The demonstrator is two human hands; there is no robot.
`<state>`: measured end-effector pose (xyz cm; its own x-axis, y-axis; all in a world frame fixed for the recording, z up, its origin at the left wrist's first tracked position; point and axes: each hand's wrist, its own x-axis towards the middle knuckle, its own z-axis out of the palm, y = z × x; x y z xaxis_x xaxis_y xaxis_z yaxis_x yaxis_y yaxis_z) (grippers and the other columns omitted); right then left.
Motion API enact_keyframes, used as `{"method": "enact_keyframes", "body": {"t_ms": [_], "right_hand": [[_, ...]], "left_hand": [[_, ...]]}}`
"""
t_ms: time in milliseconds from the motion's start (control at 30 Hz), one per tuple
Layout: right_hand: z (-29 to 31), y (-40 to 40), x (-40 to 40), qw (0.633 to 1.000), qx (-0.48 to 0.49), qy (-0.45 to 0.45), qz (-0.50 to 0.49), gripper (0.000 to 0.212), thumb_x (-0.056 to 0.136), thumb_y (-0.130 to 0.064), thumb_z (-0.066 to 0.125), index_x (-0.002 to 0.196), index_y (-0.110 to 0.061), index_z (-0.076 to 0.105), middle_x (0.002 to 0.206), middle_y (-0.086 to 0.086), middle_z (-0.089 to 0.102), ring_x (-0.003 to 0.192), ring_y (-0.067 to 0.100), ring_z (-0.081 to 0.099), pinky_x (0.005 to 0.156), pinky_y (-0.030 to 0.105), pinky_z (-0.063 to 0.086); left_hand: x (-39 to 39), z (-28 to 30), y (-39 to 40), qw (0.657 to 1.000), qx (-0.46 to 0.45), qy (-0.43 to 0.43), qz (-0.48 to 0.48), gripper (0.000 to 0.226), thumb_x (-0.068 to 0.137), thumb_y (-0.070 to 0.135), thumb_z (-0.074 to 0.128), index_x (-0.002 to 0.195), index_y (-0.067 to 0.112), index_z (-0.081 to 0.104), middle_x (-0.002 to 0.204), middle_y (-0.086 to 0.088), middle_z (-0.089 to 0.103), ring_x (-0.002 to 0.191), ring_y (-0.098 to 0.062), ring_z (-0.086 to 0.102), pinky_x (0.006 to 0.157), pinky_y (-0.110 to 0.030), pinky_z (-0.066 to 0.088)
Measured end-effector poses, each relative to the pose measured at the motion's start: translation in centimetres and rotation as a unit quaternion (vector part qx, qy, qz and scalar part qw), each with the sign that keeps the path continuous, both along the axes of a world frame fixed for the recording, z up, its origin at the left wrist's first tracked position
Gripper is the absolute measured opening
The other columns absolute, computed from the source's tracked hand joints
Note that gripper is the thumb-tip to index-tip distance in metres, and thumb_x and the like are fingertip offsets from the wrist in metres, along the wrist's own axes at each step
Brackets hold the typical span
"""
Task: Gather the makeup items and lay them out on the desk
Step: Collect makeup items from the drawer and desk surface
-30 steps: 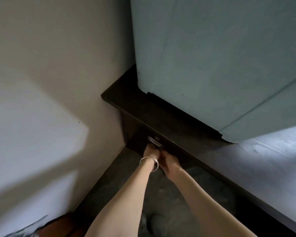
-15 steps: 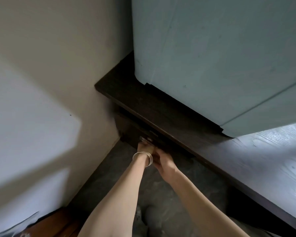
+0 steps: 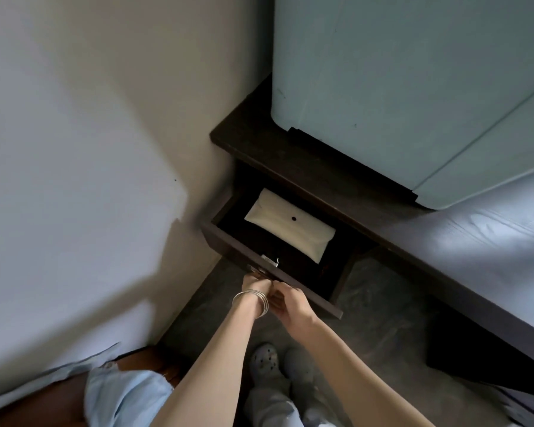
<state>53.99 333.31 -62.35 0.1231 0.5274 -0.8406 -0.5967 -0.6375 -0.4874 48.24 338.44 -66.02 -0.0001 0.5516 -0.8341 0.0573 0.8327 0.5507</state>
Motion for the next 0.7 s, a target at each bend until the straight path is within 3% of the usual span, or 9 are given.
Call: {"method": "enact_keyframes", "body": {"t_ms": [200, 300, 433, 500, 567, 700], "right_hand": [[0.5, -2.5, -3.1, 1.000, -0.016, 0.010, 0.011, 0.026, 0.098, -0.011, 0.042, 0.083, -0.004, 0.063, 0.080, 0.010, 0.064, 0.078, 0.021, 0.060, 0.075, 0.029, 0.050], [0.8, -3.1, -4.1, 0.999, -0.031, 0.016, 0.006, 0.025, 0.098, -0.013, 0.043, 0.085, -0.005, 0.063, 0.082, 0.011, 0.065, 0.079, 0.022, 0.061, 0.078, 0.031, 0.050], [2.1, -3.5, -3.9, 0.999, -0.038, 0.011, 0.023, 0.022, 0.096, -0.010, 0.047, 0.078, -0.004, 0.059, 0.074, 0.010, 0.059, 0.068, 0.020, 0.058, 0.071, 0.029, 0.051], [3.2, -3.6, -2.9, 0.997, -0.033, -0.013, 0.061, 0.015, 0.093, -0.008, 0.052, 0.083, -0.001, 0.062, 0.076, 0.012, 0.060, 0.068, 0.020, 0.058, 0.076, 0.030, 0.051], [4.4, -3.6, -1.3, 0.995, -0.014, -0.036, 0.096, 0.014, 0.091, -0.006, 0.054, 0.088, 0.000, 0.067, 0.079, 0.013, 0.064, 0.069, 0.022, 0.062, 0.074, 0.030, 0.054], [5.3, -2.5, 2.0, 0.994, 0.013, -0.082, 0.064, 0.021, 0.094, -0.004, 0.048, 0.081, -0.004, 0.064, 0.073, 0.013, 0.065, 0.066, 0.021, 0.063, 0.057, 0.021, 0.057]], "left_hand": [[-3.3, 0.1, -2.6, 1.000, -0.014, 0.015, -0.022, 0.027, 0.085, -0.008, 0.052, 0.110, -0.008, 0.059, 0.086, -0.020, 0.060, 0.068, -0.025, 0.058, 0.075, -0.035, 0.049], [-4.5, 0.8, -3.7, 0.999, -0.017, 0.014, -0.024, 0.026, 0.087, -0.002, 0.055, 0.113, -0.007, 0.058, 0.077, -0.015, 0.061, 0.069, -0.025, 0.059, 0.076, -0.034, 0.049], [-5.4, 3.6, -4.6, 0.991, -0.067, 0.014, -0.113, 0.033, 0.091, 0.011, 0.054, 0.121, 0.000, 0.050, 0.079, -0.011, 0.058, 0.075, -0.022, 0.059, 0.059, -0.023, 0.043], [-5.9, 6.0, -4.6, 0.957, -0.064, 0.061, -0.275, 0.019, 0.092, 0.023, 0.053, 0.105, 0.011, 0.055, 0.083, -0.004, 0.060, 0.071, -0.012, 0.060, 0.057, -0.018, 0.046], [-6.3, 8.2, -4.1, 0.930, -0.031, 0.062, -0.361, 0.015, 0.092, 0.026, 0.052, 0.086, 0.015, 0.060, 0.075, 0.002, 0.062, 0.061, -0.006, 0.059, 0.056, -0.017, 0.050], [-5.4, 11.3, -1.7, 0.936, 0.020, 0.013, -0.350, 0.021, 0.093, 0.010, 0.046, 0.081, 0.009, 0.063, 0.075, -0.005, 0.067, 0.062, -0.010, 0.064, 0.049, -0.017, 0.052]]}}
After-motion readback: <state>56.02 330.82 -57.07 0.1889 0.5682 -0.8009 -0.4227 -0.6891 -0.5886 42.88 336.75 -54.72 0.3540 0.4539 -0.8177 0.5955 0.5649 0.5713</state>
